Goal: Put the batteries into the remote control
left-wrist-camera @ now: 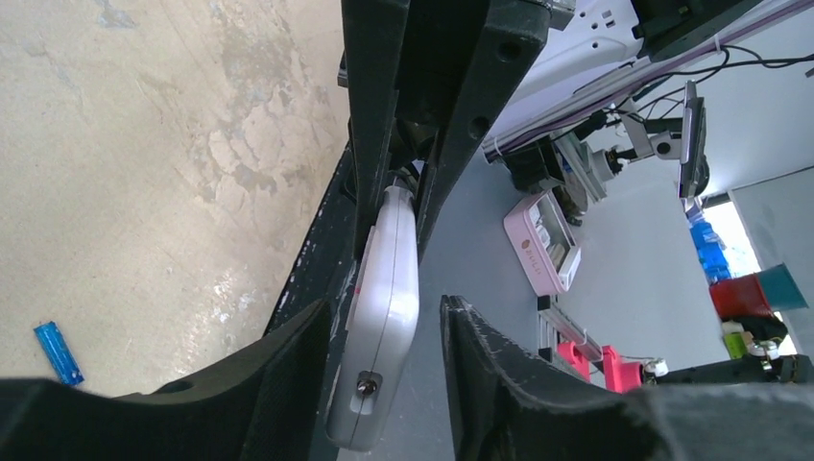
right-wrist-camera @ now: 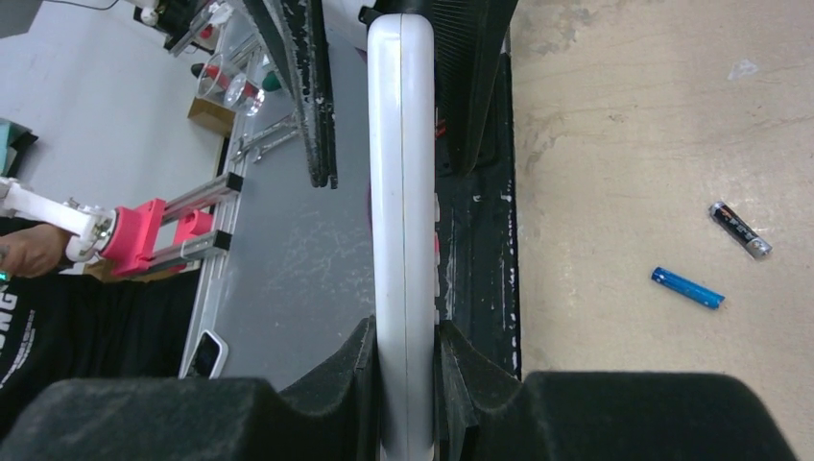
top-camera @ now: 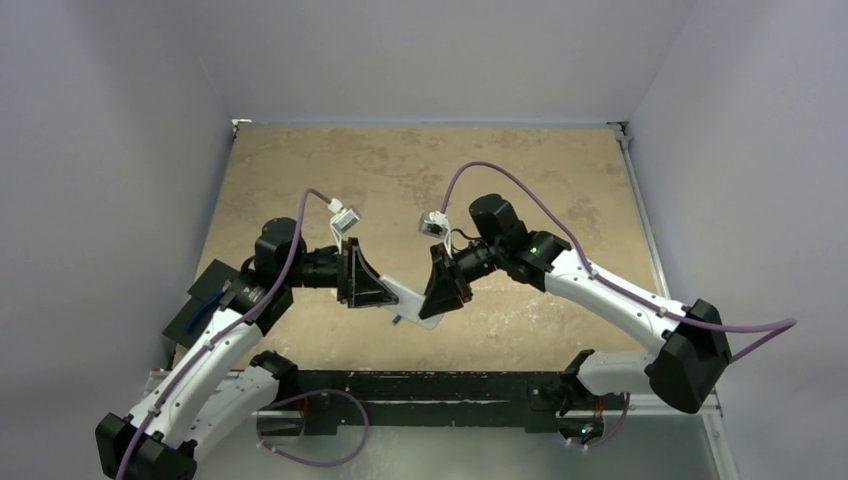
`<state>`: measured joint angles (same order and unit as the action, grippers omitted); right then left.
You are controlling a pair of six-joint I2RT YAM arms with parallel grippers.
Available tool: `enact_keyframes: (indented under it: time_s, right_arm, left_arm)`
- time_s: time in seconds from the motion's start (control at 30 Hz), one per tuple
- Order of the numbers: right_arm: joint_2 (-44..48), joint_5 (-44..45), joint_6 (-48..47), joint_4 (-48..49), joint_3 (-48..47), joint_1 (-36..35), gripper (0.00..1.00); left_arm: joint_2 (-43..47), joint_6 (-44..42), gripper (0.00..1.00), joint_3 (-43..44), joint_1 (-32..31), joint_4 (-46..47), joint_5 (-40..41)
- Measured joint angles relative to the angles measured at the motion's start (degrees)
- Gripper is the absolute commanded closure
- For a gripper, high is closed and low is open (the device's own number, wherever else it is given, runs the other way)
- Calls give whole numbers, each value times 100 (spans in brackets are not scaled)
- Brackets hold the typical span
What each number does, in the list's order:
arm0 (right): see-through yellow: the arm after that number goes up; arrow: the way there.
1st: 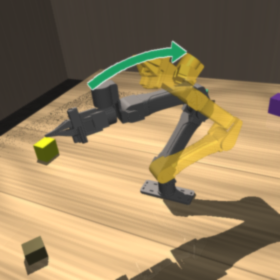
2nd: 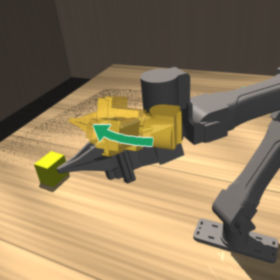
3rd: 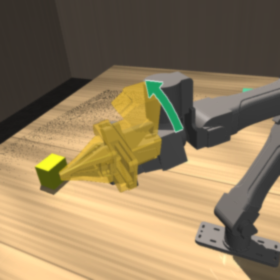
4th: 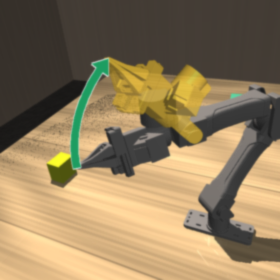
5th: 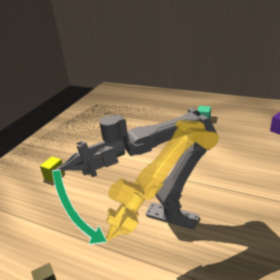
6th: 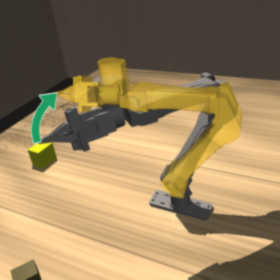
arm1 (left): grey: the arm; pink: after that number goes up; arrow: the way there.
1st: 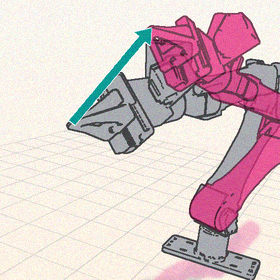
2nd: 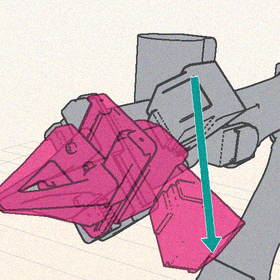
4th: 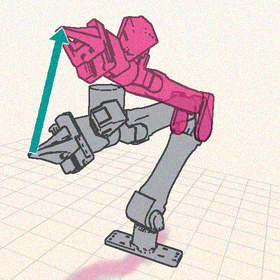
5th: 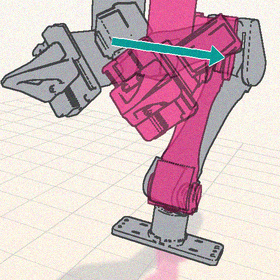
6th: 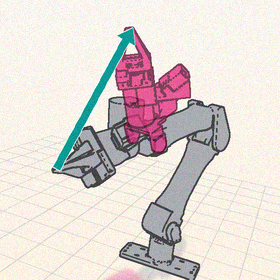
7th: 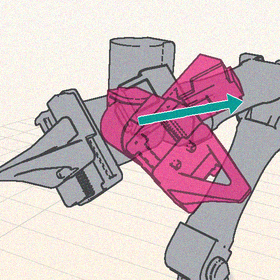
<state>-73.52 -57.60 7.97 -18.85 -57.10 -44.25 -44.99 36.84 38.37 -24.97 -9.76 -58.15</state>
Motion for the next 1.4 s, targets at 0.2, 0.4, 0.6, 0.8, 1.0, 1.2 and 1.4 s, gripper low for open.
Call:
enact_keyframes:
  time_s: [0.2,0.4,0.6,0.8,1.0,1.2,1.4]
  right_arm:
    - [0,-138,4,9,0,4,100]
    - [0,-358,111,20,0,22,100]
    - [0,-365,142,33,0,35,84]
    - [2,-317,225,59,0,52,64]
    - [31,68,387,321,52,133,53]
    - [372,533,667,684,490,433,46]
    - [813,1078,1010,920,929,721,38]
  left_arm:
    - [-2,-7,83,0,-28,11,-11]
    - [35,-94,100,0,-92,223,-190]
    - [35,-90,100,-2,-92,249,-188]
    - [31,-72,100,-2,-92,282,-142]
    - [-17,96,100,-90,-92,304,151]
    - [-44,201,100,-175,-92,328,507]
    - [-48,348,100,-264,-83,380,874]
